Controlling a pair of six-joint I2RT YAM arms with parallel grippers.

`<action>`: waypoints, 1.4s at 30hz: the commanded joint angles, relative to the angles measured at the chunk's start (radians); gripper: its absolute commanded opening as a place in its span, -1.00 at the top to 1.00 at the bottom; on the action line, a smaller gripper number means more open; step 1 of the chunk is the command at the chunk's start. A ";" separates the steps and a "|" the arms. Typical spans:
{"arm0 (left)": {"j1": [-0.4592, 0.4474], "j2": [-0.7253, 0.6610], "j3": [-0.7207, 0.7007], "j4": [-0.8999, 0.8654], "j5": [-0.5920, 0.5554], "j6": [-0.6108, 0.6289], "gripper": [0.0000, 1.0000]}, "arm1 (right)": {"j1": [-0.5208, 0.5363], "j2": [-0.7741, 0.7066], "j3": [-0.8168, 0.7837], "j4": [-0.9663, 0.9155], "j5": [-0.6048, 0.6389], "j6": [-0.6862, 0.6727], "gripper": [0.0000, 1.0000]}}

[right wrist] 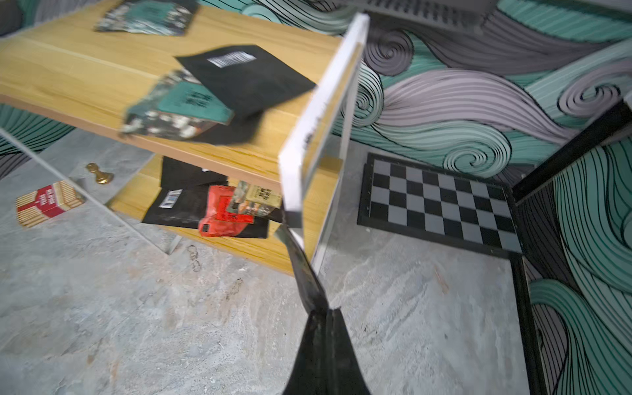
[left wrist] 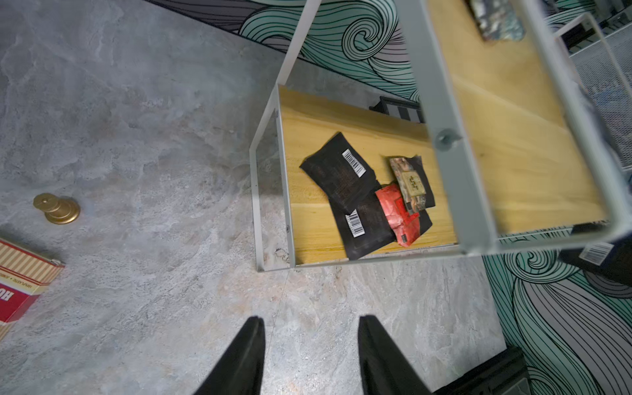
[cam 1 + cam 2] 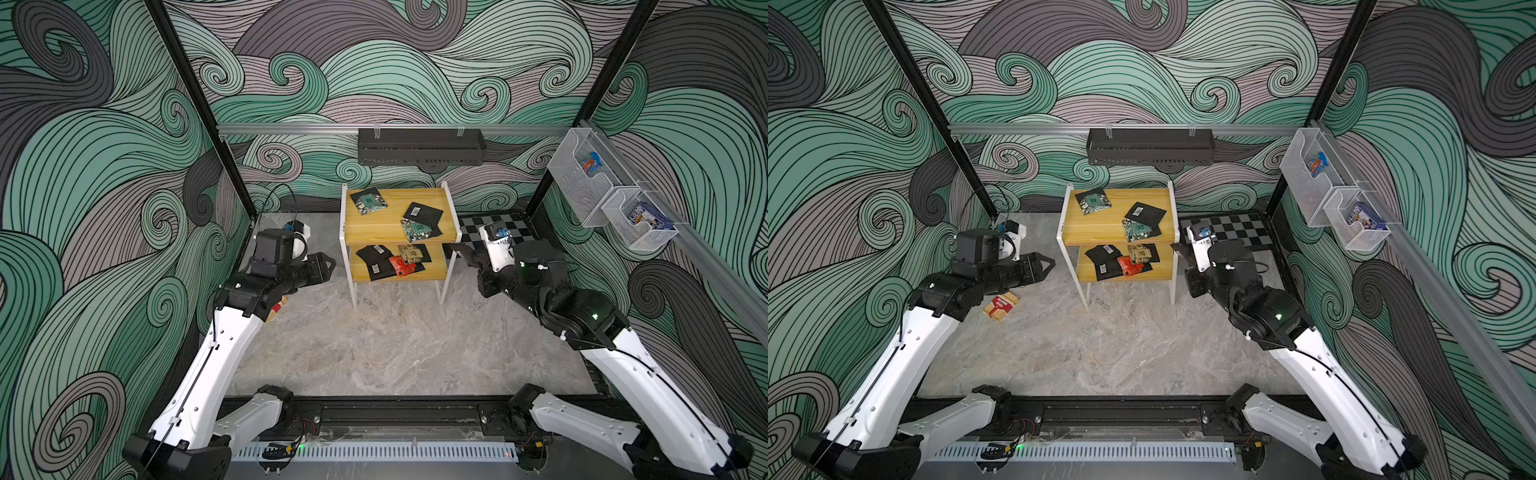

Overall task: Remove the tea bags from the shelf
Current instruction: Place the tea bag at the center of the board.

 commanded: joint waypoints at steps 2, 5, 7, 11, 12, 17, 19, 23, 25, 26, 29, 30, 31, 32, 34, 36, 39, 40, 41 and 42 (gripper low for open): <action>-0.006 -0.030 -0.046 0.075 -0.021 -0.024 0.04 | -0.112 0.016 -0.083 0.014 -0.049 0.130 1.00; -0.005 -0.034 -0.074 0.094 -0.013 -0.022 0.04 | -0.156 0.011 -0.143 0.060 -0.071 0.148 1.00; -0.005 -0.036 -0.086 0.097 -0.013 -0.022 0.04 | -0.183 0.015 -0.173 0.085 -0.086 0.159 1.00; -0.005 -0.043 -0.110 0.107 -0.018 -0.023 0.04 | -0.223 0.038 -0.226 0.119 -0.094 0.185 1.00; -0.006 -0.043 -0.113 0.108 -0.018 -0.023 0.04 | -0.233 0.048 -0.238 0.127 -0.102 0.190 1.00; -0.006 -0.039 -0.136 0.133 -0.015 -0.030 0.04 | -0.266 0.131 -0.291 0.196 -0.060 0.209 1.00; -0.006 -0.038 -0.147 0.147 -0.007 -0.031 0.04 | -0.278 0.193 -0.289 0.206 -0.034 0.223 1.00; -0.006 -0.038 -0.156 0.153 -0.003 -0.029 0.03 | -0.291 0.306 -0.273 0.223 0.025 0.248 1.00; -0.006 -0.041 -0.160 0.151 -0.005 -0.025 0.03 | -0.296 0.367 -0.257 0.225 0.053 0.255 1.00; -0.006 -0.041 -0.160 0.149 -0.007 -0.023 0.04 | -0.296 0.389 -0.249 0.223 0.065 0.257 1.00; -0.005 -0.044 -0.165 0.143 -0.010 -0.022 0.03 | -0.295 0.457 -0.226 0.223 0.100 0.264 1.00; -0.005 -0.045 -0.170 0.145 -0.010 -0.022 0.03 | -0.296 0.487 -0.217 0.223 0.110 0.262 1.00; -0.006 -0.045 -0.173 0.147 -0.010 -0.021 0.03 | -0.296 0.517 -0.205 0.220 0.113 0.261 1.00; -0.005 -0.045 -0.175 0.148 -0.010 -0.022 0.03 | -0.296 0.538 -0.194 0.216 0.106 0.263 1.00; -0.006 -0.045 -0.177 0.148 -0.010 -0.023 0.03 | -0.295 0.573 -0.182 0.215 0.086 0.272 1.00; -0.006 -0.043 -0.178 0.149 -0.011 -0.024 0.03 | -0.294 0.608 -0.175 0.215 0.072 0.288 1.00; -0.006 -0.038 -0.178 0.153 -0.010 -0.024 0.04 | -0.290 0.651 -0.162 0.214 0.033 0.303 1.00; -0.006 -0.036 -0.178 0.154 -0.009 -0.024 0.03 | -0.285 0.662 -0.159 0.215 0.029 0.304 1.00; -0.006 -0.035 -0.179 0.157 -0.008 -0.024 0.03 | -0.281 0.674 -0.154 0.215 0.025 0.308 0.97; -0.006 -0.035 -0.179 0.159 -0.008 -0.026 0.03 | -0.277 0.684 -0.149 0.214 0.020 0.310 0.95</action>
